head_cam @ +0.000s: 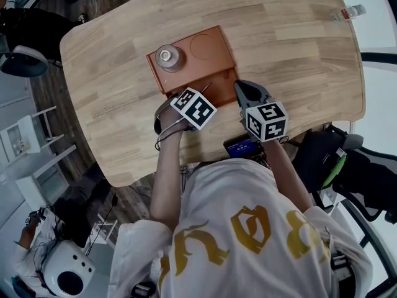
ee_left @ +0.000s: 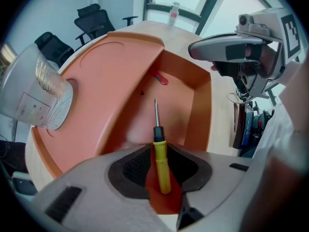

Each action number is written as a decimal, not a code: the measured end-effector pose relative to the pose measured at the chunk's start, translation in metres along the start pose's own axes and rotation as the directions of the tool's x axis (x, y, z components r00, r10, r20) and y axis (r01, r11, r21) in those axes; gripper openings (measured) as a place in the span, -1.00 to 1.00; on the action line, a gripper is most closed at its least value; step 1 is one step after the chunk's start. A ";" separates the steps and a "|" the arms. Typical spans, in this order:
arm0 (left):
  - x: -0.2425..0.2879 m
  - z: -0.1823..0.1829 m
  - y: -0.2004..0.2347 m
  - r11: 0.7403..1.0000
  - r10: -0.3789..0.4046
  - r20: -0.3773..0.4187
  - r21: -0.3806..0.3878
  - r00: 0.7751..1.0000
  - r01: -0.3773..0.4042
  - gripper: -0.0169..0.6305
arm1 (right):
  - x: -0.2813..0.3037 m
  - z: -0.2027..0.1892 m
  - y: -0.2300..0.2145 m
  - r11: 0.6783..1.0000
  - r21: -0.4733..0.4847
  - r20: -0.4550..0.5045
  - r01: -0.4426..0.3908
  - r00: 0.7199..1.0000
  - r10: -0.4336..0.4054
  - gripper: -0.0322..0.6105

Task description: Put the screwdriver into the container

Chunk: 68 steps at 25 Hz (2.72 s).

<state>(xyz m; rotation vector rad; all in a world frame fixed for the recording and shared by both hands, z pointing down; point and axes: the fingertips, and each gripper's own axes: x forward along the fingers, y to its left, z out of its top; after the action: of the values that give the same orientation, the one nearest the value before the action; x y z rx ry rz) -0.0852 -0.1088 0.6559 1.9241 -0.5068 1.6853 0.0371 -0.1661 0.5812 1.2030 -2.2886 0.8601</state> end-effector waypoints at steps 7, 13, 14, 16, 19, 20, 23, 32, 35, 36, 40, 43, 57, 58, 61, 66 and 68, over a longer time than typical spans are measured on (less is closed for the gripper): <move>-0.003 0.004 0.009 0.997 0.046 0.066 -0.061 0.997 -0.042 -0.52 | 0.002 0.002 0.008 1.000 -0.023 0.003 -0.020 1.000 0.020 -0.87; -0.014 0.005 0.009 0.991 0.051 0.161 -0.130 0.986 -0.030 -0.51 | -0.008 0.001 0.016 0.999 -0.044 0.015 -0.021 1.000 0.022 -0.87; -0.015 0.005 0.009 0.990 0.055 0.179 -0.141 0.982 -0.029 -0.51 | -0.009 0.001 0.017 0.999 -0.048 0.017 -0.023 1.000 0.023 -0.87; -0.019 0.003 0.008 0.986 0.066 0.209 -0.164 0.976 -0.032 -0.51 | -0.012 0.000 0.020 0.998 -0.062 0.018 -0.027 0.999 0.028 -0.87; -0.031 0.004 0.007 0.980 0.110 0.257 -0.190 0.960 -0.062 -0.51 | -0.017 -0.002 0.024 0.996 -0.089 0.017 -0.029 0.999 0.031 -0.87; -0.037 0.005 0.007 0.977 0.130 0.280 -0.199 0.951 -0.075 -0.51 | -0.020 -0.002 0.025 0.995 -0.096 0.021 -0.029 0.999 0.031 -0.87; -0.059 0.005 0.003 0.961 0.192 0.355 -0.259 0.915 -0.101 -0.52 | -0.034 0.003 0.035 0.990 -0.138 0.049 -0.021 0.998 0.028 -0.87; -0.125 -0.024 0.003 0.855 0.377 0.530 -0.514 0.759 -0.066 -0.91 | -0.064 0.023 0.068 0.960 -0.281 0.136 -0.003 0.990 0.043 -0.87; -0.168 -0.023 0.002 0.829 0.451 0.662 -0.560 0.599 -0.004 -0.92 | -0.076 0.040 0.079 0.951 -0.308 0.183 -0.007 0.981 0.066 -0.87; -0.184 -0.024 0.003 0.824 0.485 0.696 -0.566 0.530 -0.012 -0.92 | -0.080 0.046 0.084 0.947 -0.320 0.197 -0.010 0.977 0.077 -0.87; -0.221 -0.024 -0.002 0.837 0.506 0.772 -0.547 0.384 -0.004 -0.92 | -0.090 0.062 0.098 0.941 -0.337 0.242 -0.001 0.966 0.087 -0.87; -0.230 -0.028 -0.009 0.841 0.482 0.811 -0.535 0.332 0.086 -0.92 | -0.094 0.064 0.107 0.940 -0.341 0.251 -0.005 0.963 0.096 -0.87; -0.241 -0.036 -0.038 0.866 0.484 0.796 -0.494 0.363 -0.072 -0.92 | -0.106 0.052 0.125 0.941 -0.338 0.261 -0.021 0.958 0.116 -0.87; -0.241 -0.034 -0.039 0.871 0.478 0.798 -0.485 0.367 -0.079 -0.92 | -0.107 0.053 0.125 0.941 -0.337 0.262 -0.020 0.958 0.114 -0.87; -0.238 -0.030 -0.038 0.876 0.467 0.801 -0.476 0.375 -0.073 -0.92 | -0.105 0.056 0.123 0.946 -0.324 0.264 -0.019 0.958 0.110 -0.87; -0.230 -0.029 -0.035 0.885 0.442 0.801 -0.462 0.403 -0.054 -0.92 | -0.102 0.055 0.121 0.953 -0.303 0.258 -0.016 0.961 0.098 -0.87; -0.229 -0.030 -0.035 0.887 0.440 0.802 -0.459 0.405 -0.054 -0.92 | -0.101 0.053 0.121 0.953 -0.302 0.255 -0.017 0.962 0.098 -0.87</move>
<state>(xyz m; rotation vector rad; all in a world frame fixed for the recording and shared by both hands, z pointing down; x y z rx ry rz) -0.1229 -0.0777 0.4278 2.3842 -1.4727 0.4070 -0.0133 -0.0908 0.4414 1.1773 -2.5648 0.3649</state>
